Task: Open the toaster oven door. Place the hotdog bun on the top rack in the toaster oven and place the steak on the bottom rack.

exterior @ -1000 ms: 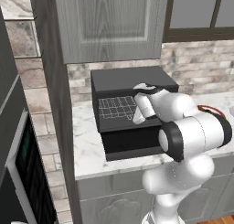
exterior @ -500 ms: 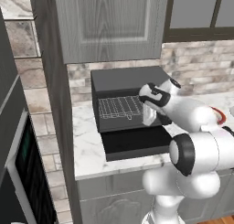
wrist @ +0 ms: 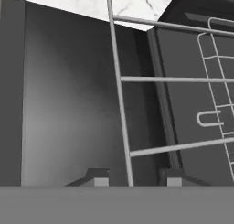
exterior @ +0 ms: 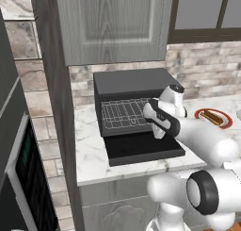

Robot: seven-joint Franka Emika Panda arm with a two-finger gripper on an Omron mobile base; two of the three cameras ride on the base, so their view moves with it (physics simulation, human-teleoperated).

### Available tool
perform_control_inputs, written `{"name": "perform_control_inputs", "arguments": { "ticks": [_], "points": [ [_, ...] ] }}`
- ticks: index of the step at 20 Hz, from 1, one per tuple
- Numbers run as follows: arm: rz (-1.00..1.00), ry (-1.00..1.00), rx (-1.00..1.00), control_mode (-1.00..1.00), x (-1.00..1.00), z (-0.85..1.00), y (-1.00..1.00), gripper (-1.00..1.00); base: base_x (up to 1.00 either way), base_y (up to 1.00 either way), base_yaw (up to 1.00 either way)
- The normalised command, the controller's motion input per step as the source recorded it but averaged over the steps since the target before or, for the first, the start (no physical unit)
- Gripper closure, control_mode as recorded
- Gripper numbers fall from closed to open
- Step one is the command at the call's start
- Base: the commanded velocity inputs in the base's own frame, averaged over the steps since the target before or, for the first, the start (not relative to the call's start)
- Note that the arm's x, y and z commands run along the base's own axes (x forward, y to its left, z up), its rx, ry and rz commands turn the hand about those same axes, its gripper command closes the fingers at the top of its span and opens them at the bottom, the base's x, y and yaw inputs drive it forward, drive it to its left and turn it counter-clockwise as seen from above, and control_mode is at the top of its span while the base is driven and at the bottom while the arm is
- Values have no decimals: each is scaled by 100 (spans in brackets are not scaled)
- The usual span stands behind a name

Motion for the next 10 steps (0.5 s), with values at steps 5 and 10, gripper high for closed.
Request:
{"name": "perform_control_inputs", "arguments": {
  "ticks": [5,10],
  "points": [
    [22,-41,-25,-100,0,92,-12,-100,0,0,0],
    [50,-16,-28,-100,0,100,-53,-100,0,0,0]
  ]
}}
